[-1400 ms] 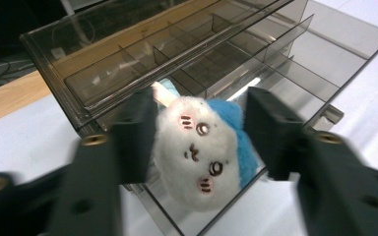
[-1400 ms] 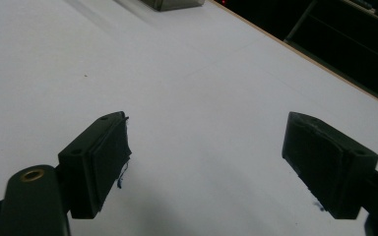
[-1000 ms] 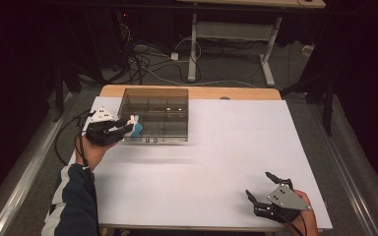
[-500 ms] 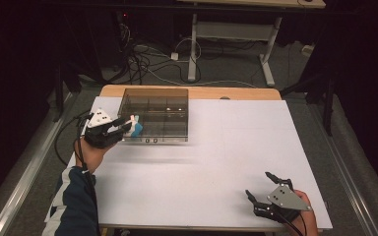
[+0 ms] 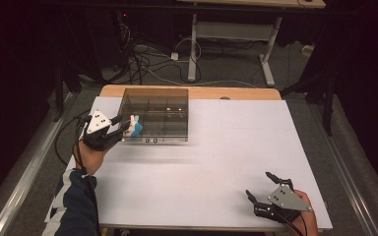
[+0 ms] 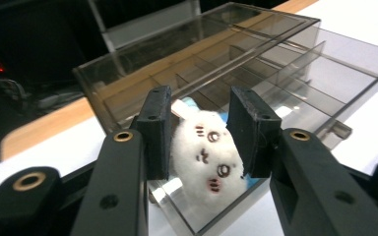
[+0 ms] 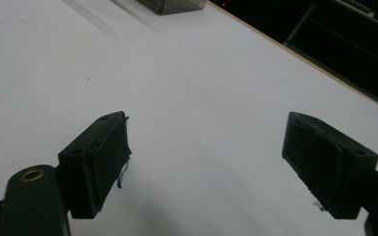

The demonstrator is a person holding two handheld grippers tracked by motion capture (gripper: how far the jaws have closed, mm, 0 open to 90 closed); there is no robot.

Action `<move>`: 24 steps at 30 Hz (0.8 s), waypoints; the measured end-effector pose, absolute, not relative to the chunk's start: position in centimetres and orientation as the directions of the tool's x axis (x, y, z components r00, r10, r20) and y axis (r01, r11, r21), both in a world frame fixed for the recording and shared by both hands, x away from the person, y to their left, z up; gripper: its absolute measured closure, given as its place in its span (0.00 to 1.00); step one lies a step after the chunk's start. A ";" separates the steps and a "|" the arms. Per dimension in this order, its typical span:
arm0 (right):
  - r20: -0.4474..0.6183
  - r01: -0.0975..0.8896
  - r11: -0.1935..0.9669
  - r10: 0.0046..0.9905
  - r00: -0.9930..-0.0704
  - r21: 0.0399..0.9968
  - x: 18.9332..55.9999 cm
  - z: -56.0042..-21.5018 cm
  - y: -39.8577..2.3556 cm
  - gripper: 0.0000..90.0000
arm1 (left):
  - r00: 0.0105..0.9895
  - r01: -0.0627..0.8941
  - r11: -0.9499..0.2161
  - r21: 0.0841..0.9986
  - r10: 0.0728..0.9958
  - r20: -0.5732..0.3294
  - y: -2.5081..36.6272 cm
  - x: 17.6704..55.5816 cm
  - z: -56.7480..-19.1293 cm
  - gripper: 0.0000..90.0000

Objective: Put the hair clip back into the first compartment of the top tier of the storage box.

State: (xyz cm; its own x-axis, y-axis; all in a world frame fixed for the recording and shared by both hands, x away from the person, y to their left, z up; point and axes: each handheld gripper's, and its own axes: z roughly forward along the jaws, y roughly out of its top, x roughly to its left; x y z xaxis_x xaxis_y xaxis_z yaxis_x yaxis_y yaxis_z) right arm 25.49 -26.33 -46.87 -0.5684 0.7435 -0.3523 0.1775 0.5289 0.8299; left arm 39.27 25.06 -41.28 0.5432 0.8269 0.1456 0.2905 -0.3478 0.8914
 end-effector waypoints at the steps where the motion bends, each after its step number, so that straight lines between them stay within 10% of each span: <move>1: -0.352 0.177 0.527 0.744 -0.568 0.831 25.5 -46.8 -26.3 0.20 | 0.544 0.290 -0.347 0.892 0.827 0.145 25.0 39.2 -41.3 0.63; 24: -0.349 0.173 0.528 0.739 -0.575 0.832 25.3 -46.9 -26.1 0.20 | 0.544 0.170 -0.379 0.910 0.806 0.234 23.0 37.3 -40.7 0.18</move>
